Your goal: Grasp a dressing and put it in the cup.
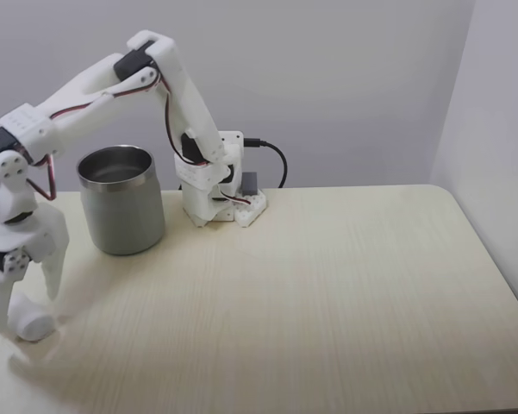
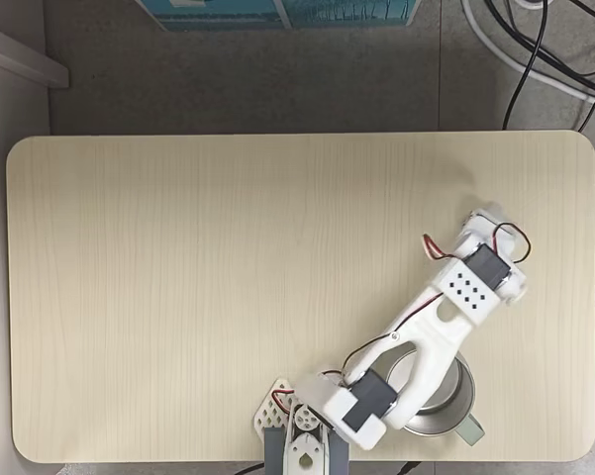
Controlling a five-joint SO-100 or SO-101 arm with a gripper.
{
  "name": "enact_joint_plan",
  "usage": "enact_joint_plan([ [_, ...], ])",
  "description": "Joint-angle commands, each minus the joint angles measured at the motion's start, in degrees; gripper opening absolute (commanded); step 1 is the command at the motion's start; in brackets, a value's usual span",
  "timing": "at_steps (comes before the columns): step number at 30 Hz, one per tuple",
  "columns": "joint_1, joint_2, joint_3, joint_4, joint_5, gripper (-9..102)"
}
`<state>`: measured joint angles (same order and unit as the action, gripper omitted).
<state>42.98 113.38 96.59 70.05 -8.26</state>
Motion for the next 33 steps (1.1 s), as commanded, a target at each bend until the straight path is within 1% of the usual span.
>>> enact_joint_plan([
  [1, 1.1, 0.4, 3.8, 0.9, -0.5, 27],
  [7, 0.8, 0.9, 4.2, 1.1, -1.1, 26],
  [8, 0.7, 1.2, 4.6, 1.1, -1.1, 23],
  [10, 0.8, 2.3, 5.8, 1.3, -1.0, 10],
  [12, 1.2, 3.4, 7.7, 2.5, -0.7, 5],
  [14, 1.5, 4.1, 8.8, 2.7, -0.4, 1],
  [22, 1.8, 3.4, 9.8, 4.7, 0.2, 0],
  [25, 1.5, 1.9, 12.7, 8.6, 0.8, 0],
  [33, 1.2, 1.1, 29.6, 25.5, 1.3, 0],
])
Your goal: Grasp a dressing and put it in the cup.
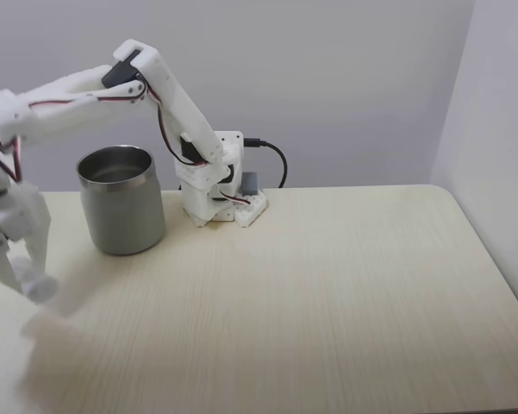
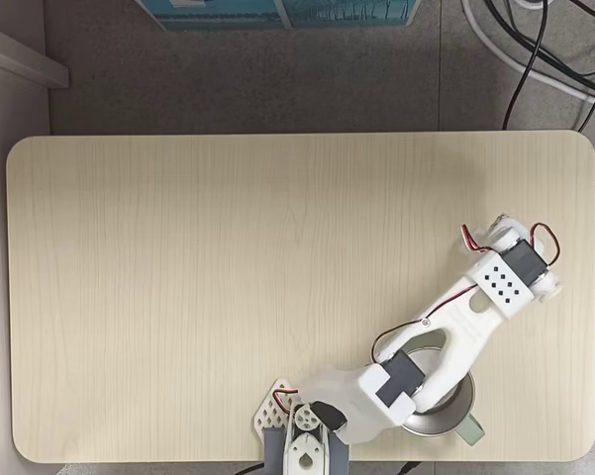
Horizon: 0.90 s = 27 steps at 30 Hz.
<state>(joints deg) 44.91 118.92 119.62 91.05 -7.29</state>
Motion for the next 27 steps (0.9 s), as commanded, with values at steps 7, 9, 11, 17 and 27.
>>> enact_joint_plan([
  [7, -0.7, -8.3, 11.5, 12.5, -0.9, 0],
  [9, -0.8, -10.5, 11.1, 13.4, -1.1, 0],
  [11, -0.8, -13.7, 9.3, 13.5, -1.1, 0],
  [17, -1.3, -27.4, 0.1, 13.8, -3.0, 0],
  [27, -1.0, -55.6, -22.6, 13.9, -8.9, 0],
])
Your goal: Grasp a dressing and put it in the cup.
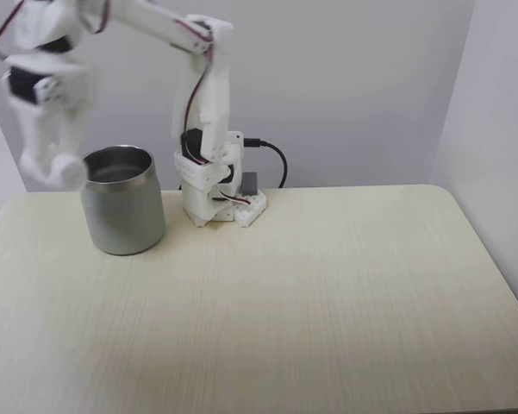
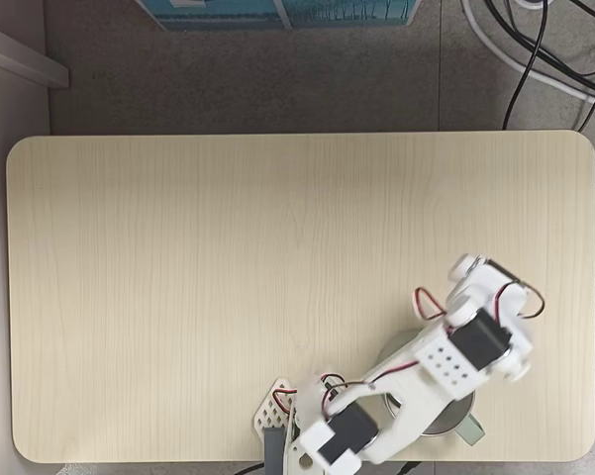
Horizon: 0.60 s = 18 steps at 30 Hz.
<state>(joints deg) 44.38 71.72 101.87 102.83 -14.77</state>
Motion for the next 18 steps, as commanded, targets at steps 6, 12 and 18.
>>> enact_joint_plan([
  [6, 1.7, -20.1, -16.0, 2.1, -6.2, 0],
  [12, 6.9, -25.1, -20.7, 2.0, -13.7, 0],
  [18, 12.1, -26.7, -22.2, 1.7, -22.3, 0],
])
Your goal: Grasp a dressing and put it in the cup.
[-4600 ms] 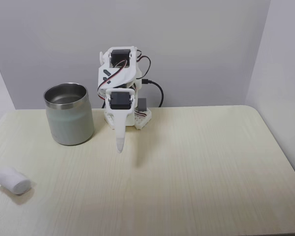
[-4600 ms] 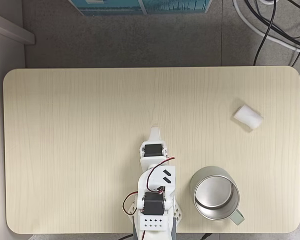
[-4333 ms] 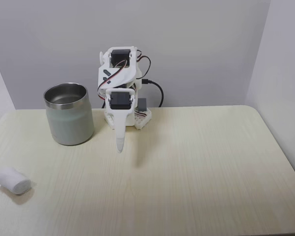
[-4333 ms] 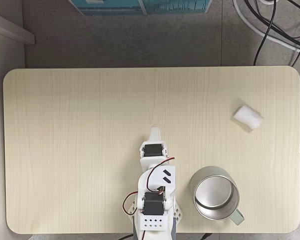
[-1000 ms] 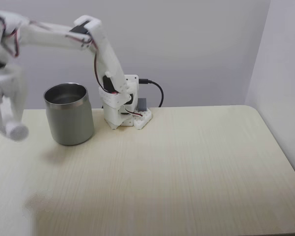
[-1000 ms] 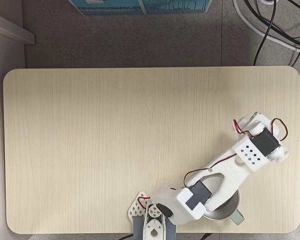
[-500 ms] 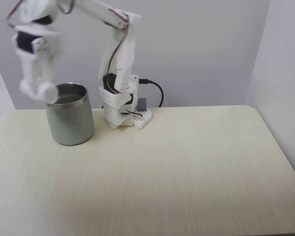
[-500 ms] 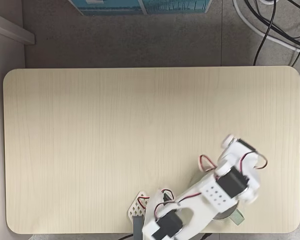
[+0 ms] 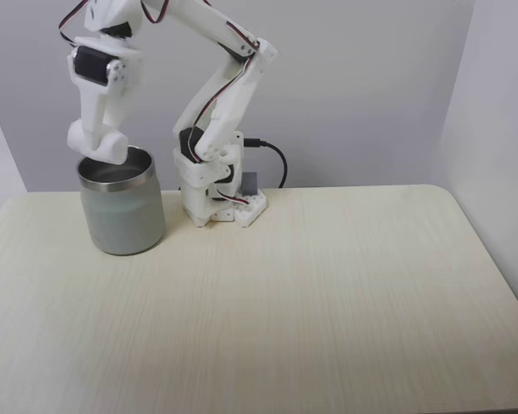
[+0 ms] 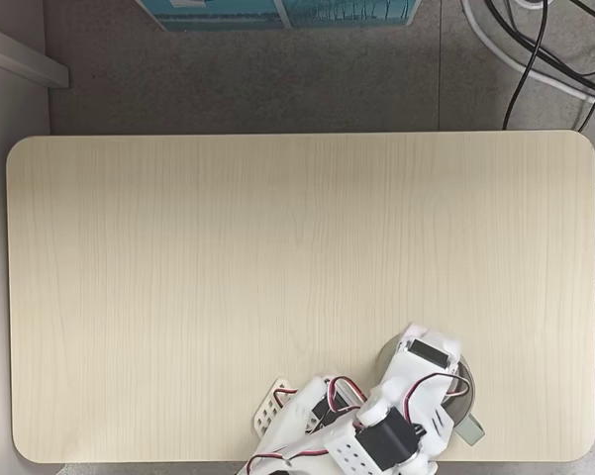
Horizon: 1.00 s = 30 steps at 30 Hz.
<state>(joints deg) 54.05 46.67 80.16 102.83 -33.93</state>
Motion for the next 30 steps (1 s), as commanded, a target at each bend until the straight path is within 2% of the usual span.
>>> enact_joint_plan([
  [1, 3.0, -2.5, -1.4, 1.7, -4.9, 0],
  [14, 13.9, -8.3, -15.6, -2.4, -22.9, 0],
  [24, 16.3, -7.3, -20.2, -7.6, -25.3, 0],
  [26, 16.3, -7.6, -20.1, -8.0, -23.9, 3],
  [30, 17.1, -8.4, -20.1, -7.7, -22.9, 19],
])
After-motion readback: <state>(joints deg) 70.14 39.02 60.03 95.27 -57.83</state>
